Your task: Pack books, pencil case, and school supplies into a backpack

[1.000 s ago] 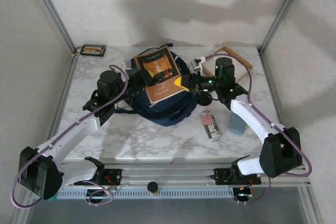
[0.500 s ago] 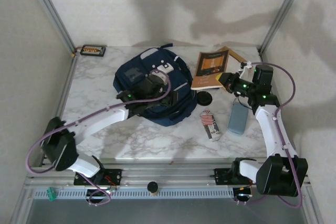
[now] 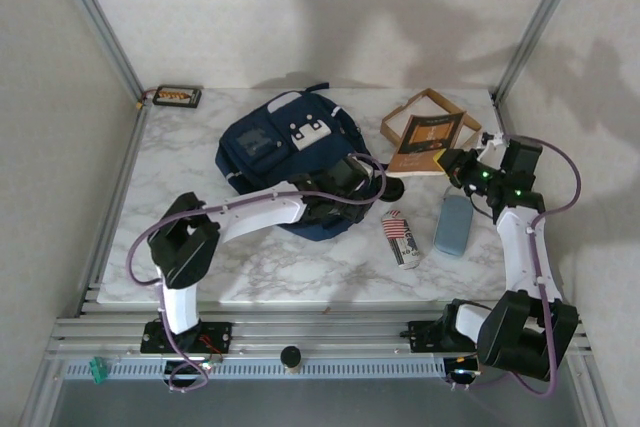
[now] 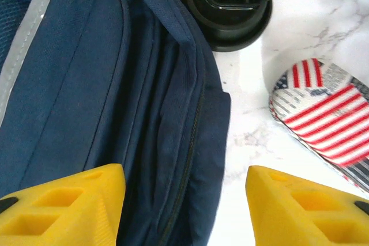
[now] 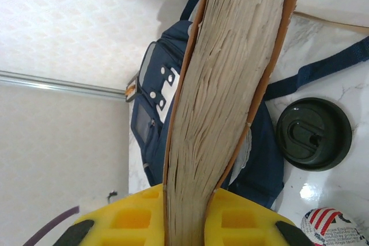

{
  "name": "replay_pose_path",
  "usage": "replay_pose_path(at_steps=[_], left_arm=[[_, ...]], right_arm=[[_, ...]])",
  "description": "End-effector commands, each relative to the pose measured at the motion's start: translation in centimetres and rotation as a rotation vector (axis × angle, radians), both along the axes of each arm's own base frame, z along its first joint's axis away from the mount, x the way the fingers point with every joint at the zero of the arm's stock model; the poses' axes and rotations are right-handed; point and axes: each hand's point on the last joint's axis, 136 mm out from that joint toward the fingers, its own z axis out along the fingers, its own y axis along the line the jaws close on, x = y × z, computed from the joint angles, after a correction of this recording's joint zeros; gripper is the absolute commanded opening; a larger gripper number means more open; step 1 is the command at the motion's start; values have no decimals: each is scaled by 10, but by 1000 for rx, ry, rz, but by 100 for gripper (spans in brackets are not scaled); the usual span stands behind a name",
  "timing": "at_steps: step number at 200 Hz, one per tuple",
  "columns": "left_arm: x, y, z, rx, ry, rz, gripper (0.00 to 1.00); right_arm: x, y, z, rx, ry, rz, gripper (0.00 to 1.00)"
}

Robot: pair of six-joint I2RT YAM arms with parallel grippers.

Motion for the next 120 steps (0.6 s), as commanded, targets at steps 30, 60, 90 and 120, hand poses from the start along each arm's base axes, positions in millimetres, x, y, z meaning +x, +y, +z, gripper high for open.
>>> replay_pose_path(at_steps=[30,60,90,120], left_arm=[[28,4,-24,77,6,28,49],[38,2,-25,38,17,39,35],[39,2,-19,-3,36,39,20],[43,10,-8,15,11,72,5]], right_arm=[[-3,6,21,7,-118,63,0],[-4,7,16,2,-119,68,0],[-5,6,11,-13,-108,73,0],[-5,5,12,-24,-108,68,0]])
